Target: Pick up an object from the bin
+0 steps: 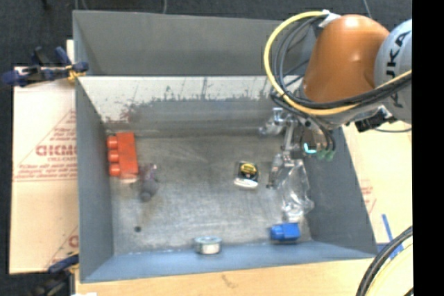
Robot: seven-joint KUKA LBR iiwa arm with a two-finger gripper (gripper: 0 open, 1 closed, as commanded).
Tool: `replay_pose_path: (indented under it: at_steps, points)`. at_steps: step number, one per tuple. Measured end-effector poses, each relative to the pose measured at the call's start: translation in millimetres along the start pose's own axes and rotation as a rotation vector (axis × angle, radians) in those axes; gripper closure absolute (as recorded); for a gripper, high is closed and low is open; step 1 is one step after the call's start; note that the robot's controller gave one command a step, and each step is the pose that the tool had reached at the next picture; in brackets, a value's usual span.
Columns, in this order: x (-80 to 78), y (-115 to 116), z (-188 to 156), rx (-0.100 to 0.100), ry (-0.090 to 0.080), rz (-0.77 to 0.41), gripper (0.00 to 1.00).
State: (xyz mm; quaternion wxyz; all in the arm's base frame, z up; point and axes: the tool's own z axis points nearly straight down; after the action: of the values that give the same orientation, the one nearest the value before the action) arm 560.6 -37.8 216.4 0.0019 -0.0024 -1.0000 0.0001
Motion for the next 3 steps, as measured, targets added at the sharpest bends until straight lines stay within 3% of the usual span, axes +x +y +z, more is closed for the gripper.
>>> replay_pose_path:
  at_steps: [1, 2, 3]
  points:
    - [-20.9, -27.1, 144.5, 0.001, -0.014, -0.071, 0.0]
    - [-6.2, 8.6, 138.4, 0.0, -0.007, -0.254, 0.0]
    - [-11.1, -18.3, 142.7, -0.002, -0.016, -0.157, 0.0]
